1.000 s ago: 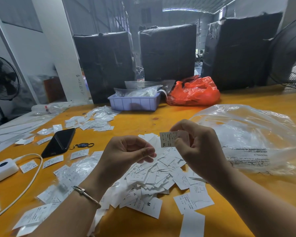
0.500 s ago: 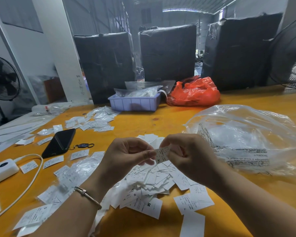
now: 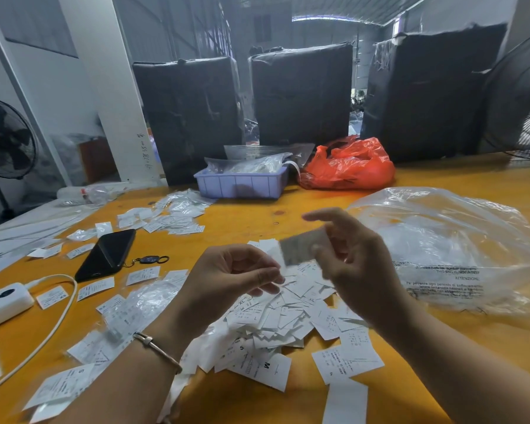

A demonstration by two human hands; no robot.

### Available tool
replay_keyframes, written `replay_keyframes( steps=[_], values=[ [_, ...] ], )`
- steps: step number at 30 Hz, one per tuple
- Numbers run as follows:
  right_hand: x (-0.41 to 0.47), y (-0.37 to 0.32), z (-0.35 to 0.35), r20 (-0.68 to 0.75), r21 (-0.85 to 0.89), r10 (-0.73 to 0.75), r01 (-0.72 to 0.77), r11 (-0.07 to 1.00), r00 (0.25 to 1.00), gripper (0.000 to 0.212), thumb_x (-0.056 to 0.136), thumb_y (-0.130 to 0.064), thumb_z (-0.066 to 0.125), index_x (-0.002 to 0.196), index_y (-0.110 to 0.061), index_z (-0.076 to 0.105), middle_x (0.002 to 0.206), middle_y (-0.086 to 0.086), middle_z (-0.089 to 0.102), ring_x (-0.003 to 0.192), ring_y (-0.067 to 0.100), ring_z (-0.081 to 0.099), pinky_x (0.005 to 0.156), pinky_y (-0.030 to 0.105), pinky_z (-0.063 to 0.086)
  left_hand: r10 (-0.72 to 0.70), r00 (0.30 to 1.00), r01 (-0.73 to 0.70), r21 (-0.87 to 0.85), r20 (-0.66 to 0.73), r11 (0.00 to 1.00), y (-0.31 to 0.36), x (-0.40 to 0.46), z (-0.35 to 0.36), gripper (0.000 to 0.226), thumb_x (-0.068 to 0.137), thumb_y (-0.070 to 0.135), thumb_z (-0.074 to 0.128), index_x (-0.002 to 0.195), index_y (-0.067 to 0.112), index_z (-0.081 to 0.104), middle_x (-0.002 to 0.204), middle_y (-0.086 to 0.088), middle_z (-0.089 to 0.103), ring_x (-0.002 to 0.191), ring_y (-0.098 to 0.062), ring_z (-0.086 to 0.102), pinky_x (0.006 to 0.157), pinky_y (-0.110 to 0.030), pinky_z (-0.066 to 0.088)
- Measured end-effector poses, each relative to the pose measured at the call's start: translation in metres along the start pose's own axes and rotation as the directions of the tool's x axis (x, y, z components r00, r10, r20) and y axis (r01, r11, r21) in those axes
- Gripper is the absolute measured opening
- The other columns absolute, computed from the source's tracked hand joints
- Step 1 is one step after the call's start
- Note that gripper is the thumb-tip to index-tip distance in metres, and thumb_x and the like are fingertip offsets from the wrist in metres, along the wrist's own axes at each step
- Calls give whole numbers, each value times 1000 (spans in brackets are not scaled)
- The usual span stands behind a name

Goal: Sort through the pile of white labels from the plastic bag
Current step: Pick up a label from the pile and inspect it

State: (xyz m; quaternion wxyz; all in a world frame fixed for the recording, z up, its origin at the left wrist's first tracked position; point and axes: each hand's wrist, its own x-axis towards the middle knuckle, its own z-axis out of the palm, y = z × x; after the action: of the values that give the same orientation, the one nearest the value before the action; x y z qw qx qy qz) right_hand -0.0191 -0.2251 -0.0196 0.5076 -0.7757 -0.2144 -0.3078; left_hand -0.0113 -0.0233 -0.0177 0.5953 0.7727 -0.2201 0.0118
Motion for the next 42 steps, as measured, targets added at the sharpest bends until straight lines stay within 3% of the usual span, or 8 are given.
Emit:
replay_keyframes(
  steps=[4,7,10,18,29,33,36,42],
  values=[
    [7,6,-9,-148,-100,9,-24,995,989,31,88,6,52,97,-12,75,76,-7,61,61,8,55,55,26,46,4,997,-8,-46,-82,999,-1,2,0,26,72,24,76,89,5,76,86,-8,77,81,-17,73,68,-22,56],
    [4,0,-4,161,-40,63,-57,998,985,16,88,-18,65,97,-11,75,85,-7,65,74,3,61,63,14,45,19,993,-32,-114,-117,993,0,2,0,30,65,28,79,86,7,78,85,-7,75,81,-12,67,70,-17,53],
    [-1,-6,2,312,-28,60,-54,998,948,40,75,-48,68,95,-14,76,90,-7,68,81,5,66,69,23,54,33,995,-44,-121,-95,992,1,1,0,28,64,29,78,83,8,78,81,-9,74,76,-11,65,66,-16,51],
    [1,-2,0,256,144,43,-82,986,966,4,81,-14,72,82,-13,76,77,3,69,66,18,61,63,41,53,23,999,-27,-131,-30,991,0,1,-1,24,68,25,79,80,6,72,73,-13,72,62,-18,66,58,-22,54],
    [1,-1,0,236,109,52,-79,991,970,13,83,-8,71,73,-17,72,71,-1,67,60,12,59,57,31,50,31,1000,-31,-55,2,998,2,0,-2,26,79,30,71,89,6,74,84,-11,76,74,-22,72,63,-22,55],
    [4,-3,-4,28,38,28,-29,999,999,15,85,-4,66,89,-15,75,80,-6,68,67,11,62,62,29,51,77,996,-76,32,-37,997,0,0,0,23,75,24,74,87,4,74,78,-10,77,68,-22,73,59,-22,55],
    [7,-7,-10,-153,36,-24,29,999,988,37,86,-3,66,117,-22,65,93,-10,69,76,13,66,66,32,58,129,990,-125,62,-63,990,-1,-1,3,22,72,19,76,85,2,74,75,-9,76,67,-22,74,59,-18,54],
    [2,-13,-7,-74,-26,-206,205,978,976,46,78,1,75,119,-10,57,82,-5,66,79,10,65,63,30,56,180,983,-175,111,-38,978,-2,0,3,23,72,20,78,86,3,75,76,-6,77,68,-21,74,62,-19,56]
  ],
)
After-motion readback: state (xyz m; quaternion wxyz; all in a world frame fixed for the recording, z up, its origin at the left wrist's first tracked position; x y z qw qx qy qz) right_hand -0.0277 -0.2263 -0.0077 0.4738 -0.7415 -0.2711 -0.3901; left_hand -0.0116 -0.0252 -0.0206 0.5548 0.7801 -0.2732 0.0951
